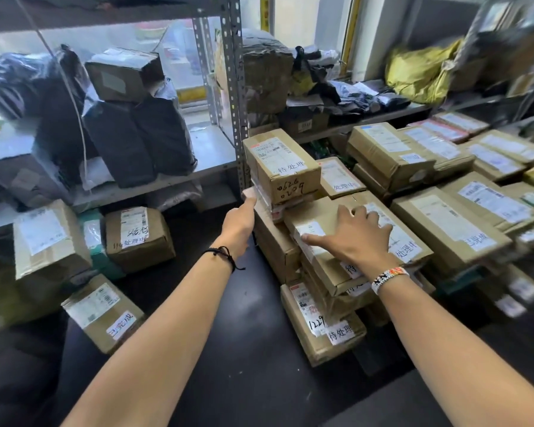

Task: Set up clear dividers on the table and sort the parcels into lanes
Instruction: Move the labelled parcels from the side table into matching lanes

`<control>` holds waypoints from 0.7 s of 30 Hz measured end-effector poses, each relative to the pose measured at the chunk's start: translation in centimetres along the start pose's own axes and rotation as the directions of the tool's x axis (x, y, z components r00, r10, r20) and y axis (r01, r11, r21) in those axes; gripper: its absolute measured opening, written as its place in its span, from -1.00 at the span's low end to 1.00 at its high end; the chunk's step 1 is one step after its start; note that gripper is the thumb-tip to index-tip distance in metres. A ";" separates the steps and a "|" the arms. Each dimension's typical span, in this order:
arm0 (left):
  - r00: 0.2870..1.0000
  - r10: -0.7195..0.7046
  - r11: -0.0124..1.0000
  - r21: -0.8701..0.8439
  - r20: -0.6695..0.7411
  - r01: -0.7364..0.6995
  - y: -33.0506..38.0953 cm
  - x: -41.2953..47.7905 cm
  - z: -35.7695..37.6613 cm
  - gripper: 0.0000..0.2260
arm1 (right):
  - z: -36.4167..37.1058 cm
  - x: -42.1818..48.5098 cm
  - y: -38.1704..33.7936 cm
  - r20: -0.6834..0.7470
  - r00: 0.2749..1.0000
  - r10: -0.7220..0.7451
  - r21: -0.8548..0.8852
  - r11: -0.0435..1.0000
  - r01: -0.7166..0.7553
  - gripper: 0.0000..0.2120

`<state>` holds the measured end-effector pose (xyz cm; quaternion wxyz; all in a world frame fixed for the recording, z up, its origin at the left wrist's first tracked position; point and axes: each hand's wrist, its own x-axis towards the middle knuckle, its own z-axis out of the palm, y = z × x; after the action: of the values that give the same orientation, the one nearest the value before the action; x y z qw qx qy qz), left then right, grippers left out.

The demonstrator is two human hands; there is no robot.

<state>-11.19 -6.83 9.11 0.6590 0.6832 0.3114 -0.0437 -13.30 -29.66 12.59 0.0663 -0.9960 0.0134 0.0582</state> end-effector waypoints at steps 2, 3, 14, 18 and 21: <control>0.999 -0.040 0.999 0.029 0.021 0.040 -0.7 -0.5 0.0 -0.28 | 0.0 -0.7 -0.2 0.002 1.000 -0.029 -0.027 0.999 0.030 0.23; 0.998 -0.053 0.998 0.036 0.029 0.052 -1.0 -0.8 0.1 -0.28 | 0.0 -1.1 -0.2 0.021 0.999 -0.041 -0.033 0.999 0.042 0.22; 0.998 -0.019 1.000 0.012 0.058 0.019 -0.8 -3.2 0.3 -0.32 | 0.1 -2.7 -1.4 0.060 0.996 -0.063 0.000 0.998 0.063 0.09; 0.999 0.023 1.000 -0.005 0.031 -0.023 -0.6 -3.3 -1.2 -0.44 | -0.3 -2.4 -1.0 0.045 0.998 -0.050 0.024 0.999 0.049 0.12; 0.998 0.057 0.998 -0.005 -0.018 -0.057 -0.9 -3.0 -3.0 -0.56 | -0.5 -2.7 -1.9 -0.099 0.992 -0.072 0.037 0.996 0.076 -0.01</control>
<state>-15.10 -5.20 10.09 0.6590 0.6903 0.2980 -0.0179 -15.84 -27.79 13.63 0.0879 -0.9959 -0.0193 0.0066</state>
